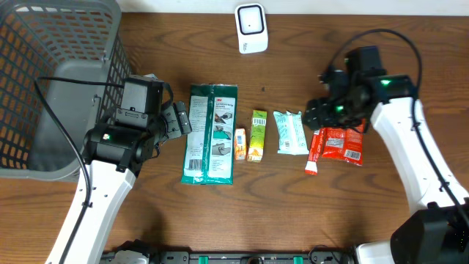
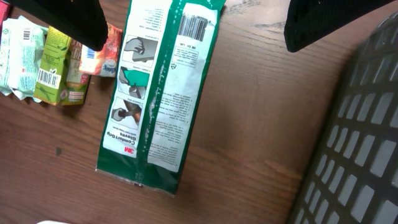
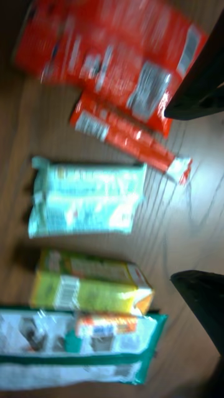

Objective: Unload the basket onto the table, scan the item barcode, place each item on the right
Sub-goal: 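Move the right gripper leftward over the pale green wipes pack, then grasp the pale green wipes pack with the right gripper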

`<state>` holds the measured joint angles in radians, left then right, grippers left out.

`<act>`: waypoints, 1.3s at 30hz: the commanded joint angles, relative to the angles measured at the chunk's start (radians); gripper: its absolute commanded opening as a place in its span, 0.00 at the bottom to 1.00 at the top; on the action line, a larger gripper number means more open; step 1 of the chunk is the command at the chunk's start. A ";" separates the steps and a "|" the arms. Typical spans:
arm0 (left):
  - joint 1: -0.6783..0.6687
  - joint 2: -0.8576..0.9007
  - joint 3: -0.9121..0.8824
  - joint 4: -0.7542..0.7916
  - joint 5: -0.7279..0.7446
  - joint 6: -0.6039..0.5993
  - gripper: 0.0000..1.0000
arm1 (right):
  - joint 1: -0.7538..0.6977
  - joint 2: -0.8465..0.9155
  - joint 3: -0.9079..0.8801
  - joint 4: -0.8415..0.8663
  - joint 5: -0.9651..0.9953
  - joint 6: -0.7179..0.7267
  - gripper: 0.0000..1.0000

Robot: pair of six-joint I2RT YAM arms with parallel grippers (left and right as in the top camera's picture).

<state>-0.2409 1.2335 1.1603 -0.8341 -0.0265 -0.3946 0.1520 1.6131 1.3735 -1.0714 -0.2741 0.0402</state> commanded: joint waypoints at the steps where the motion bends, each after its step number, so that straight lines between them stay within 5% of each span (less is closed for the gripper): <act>1: 0.005 0.001 0.014 -0.003 -0.011 0.009 0.91 | 0.047 0.004 -0.002 0.021 0.004 -0.019 0.67; 9: 0.005 0.001 0.014 -0.003 -0.011 0.009 0.91 | 0.105 0.001 -0.016 0.031 -0.007 -0.017 0.75; 12: 0.005 0.001 0.014 -0.003 -0.011 0.009 0.91 | 0.104 0.001 -0.016 0.025 -0.050 -0.024 0.73; 19: 0.005 0.001 0.014 -0.003 -0.011 0.009 0.91 | 0.101 0.009 -0.016 0.033 0.030 -0.071 0.52; 39: 0.005 0.001 0.014 -0.003 -0.011 0.009 0.91 | 0.063 0.320 -0.021 0.211 -0.006 -0.128 0.54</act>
<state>-0.2409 1.2335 1.1603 -0.8341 -0.0269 -0.3946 0.2276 1.8786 1.3602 -0.8726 -0.2485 -0.0734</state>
